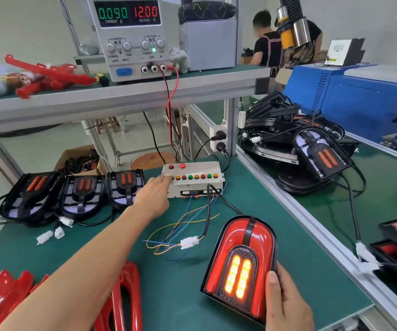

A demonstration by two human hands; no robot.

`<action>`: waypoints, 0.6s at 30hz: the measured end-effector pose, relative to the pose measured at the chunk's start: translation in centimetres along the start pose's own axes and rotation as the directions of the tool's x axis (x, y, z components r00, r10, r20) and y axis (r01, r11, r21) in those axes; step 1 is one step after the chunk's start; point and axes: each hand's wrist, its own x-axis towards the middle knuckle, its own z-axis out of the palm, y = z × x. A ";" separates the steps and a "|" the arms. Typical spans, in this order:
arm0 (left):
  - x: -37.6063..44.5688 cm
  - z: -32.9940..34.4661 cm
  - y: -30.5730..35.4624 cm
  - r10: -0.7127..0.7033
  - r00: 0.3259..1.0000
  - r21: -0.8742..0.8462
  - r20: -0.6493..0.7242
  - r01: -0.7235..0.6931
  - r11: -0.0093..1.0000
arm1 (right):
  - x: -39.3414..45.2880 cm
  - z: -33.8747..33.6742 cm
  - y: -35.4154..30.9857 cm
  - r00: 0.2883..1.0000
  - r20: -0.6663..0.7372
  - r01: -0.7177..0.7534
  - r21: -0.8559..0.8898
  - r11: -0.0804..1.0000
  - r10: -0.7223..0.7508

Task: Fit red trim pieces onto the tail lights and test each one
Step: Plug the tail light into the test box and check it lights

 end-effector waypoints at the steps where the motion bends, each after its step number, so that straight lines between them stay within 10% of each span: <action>1: 0.1 0.0 0.1 -0.001 1.000 0.004 -0.006 0.001 1.000 | 0.0 0.0 -0.1 1.000 0.000 0.000 0.001 1.000 0.000; 18: 0.5 0.6 1.6 -0.058 0.998 0.042 0.037 0.056 0.998 | 0.1 -0.1 -0.4 1.000 0.004 -0.010 -0.002 1.000 0.011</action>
